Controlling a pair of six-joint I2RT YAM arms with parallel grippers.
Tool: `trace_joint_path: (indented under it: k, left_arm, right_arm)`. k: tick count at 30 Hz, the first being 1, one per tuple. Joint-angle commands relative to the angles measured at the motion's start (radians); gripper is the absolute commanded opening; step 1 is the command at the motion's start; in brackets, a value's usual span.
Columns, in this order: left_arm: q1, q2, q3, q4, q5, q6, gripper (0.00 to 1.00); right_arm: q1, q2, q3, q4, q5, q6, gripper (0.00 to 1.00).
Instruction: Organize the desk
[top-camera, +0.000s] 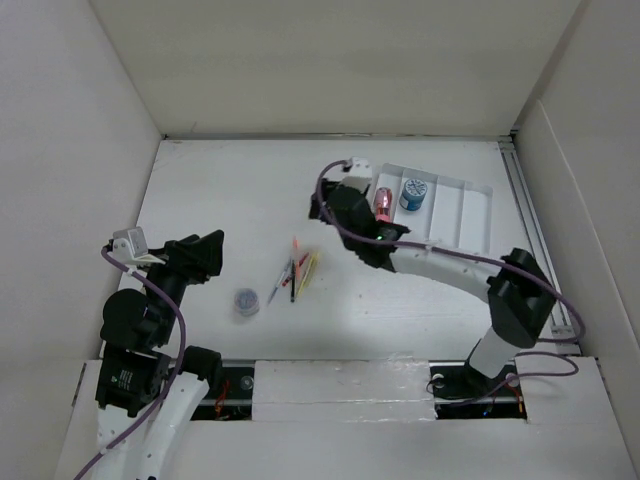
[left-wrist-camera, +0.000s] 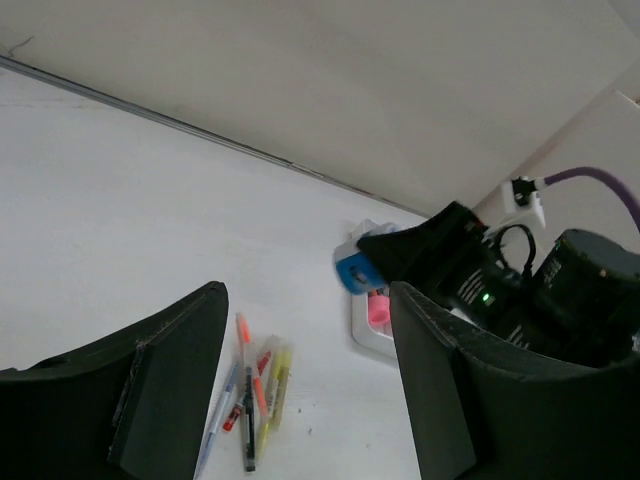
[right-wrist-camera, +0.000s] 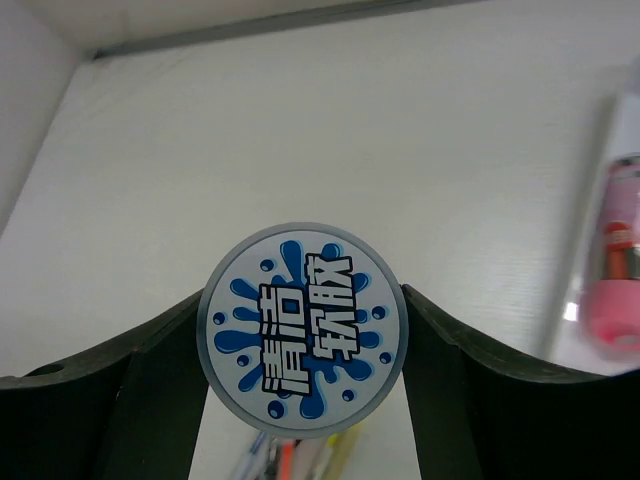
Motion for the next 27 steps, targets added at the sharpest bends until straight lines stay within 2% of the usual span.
trace_joint_path:
  k: [1, 5, 12, 14, 18, 22, 25, 27]
  left_arm:
    - [-0.001, 0.006, -0.006, 0.049, 0.022, 0.015, 0.62]
    - [-0.001, 0.017, -0.006, 0.049, 0.022, 0.017, 0.61]
    - [-0.001, 0.011, -0.008, 0.049, 0.026, 0.018, 0.61]
    - [-0.001, 0.008, -0.006, 0.049, 0.023, 0.017, 0.61]
    - [-0.001, 0.011, -0.008, 0.049, 0.025, 0.020, 0.61]
    - [-0.001, 0.005, -0.006, 0.048, 0.019, 0.017, 0.62]
    - [-0.001, 0.003, -0.008, 0.051, 0.028, 0.018, 0.64]
    - [-0.001, 0.000, -0.008, 0.051, 0.028, 0.018, 0.70]
  right_arm:
    - [-0.171, -0.083, -0.103, -0.004, 0.054, 0.142, 0.56]
    - [-0.346, -0.166, -0.269, -0.016, 0.027, 0.267, 0.57]
    - [-0.549, -0.150, -0.332, -0.008, -0.065, 0.327, 0.58]
    - [-0.571, -0.134, -0.324, -0.005, -0.087, 0.325, 0.58]
    - [-0.580, -0.110, -0.308, -0.016, -0.079, 0.334, 0.66]
    - [-0.571, -0.098, -0.311, -0.022, -0.064, 0.331, 0.86]
    - [-0.571, -0.095, -0.312, -0.024, -0.078, 0.336, 0.96]
    - [-0.525, -0.113, -0.317, -0.009, -0.055, 0.312, 0.97]
